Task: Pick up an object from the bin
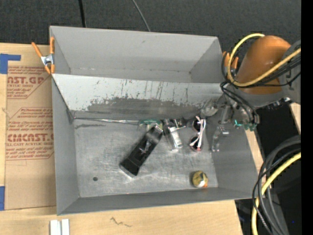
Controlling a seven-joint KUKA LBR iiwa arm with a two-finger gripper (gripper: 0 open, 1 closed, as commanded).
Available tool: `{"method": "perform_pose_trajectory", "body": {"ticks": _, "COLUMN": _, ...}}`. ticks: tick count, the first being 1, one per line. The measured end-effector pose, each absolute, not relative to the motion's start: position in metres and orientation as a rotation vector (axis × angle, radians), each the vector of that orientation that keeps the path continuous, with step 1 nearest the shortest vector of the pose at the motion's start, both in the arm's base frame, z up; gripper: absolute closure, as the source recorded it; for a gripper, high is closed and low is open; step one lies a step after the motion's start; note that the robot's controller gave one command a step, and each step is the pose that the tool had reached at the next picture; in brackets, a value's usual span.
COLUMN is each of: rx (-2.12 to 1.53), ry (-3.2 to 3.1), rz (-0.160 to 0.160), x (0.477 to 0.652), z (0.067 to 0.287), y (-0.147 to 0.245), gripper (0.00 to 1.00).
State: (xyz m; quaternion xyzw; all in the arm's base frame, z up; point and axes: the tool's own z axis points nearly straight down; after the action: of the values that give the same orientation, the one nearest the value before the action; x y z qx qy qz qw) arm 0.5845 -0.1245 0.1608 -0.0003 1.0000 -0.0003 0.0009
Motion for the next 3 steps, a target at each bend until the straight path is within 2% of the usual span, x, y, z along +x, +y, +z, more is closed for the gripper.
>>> {"method": "perform_pose_trajectory", "body": {"ticks": 1, "rx": -0.755, "ry": 3.046, "rz": 0.001, "x": 0.567, "z": 0.077, "y": -0.107, "gripper": 1.0}}
{"method": "perform_pose_trajectory", "body": {"ticks": 2, "rx": -0.755, "ry": 3.046, "rz": 0.001, "x": 0.567, "z": 0.077, "y": -0.107, "gripper": 1.0}}
{"method": "perform_pose_trajectory", "body": {"ticks": 3, "rx": -0.731, "ry": 3.059, "rz": 0.006, "x": 0.564, "z": 0.126, "y": -0.108, "gripper": 1.0}}
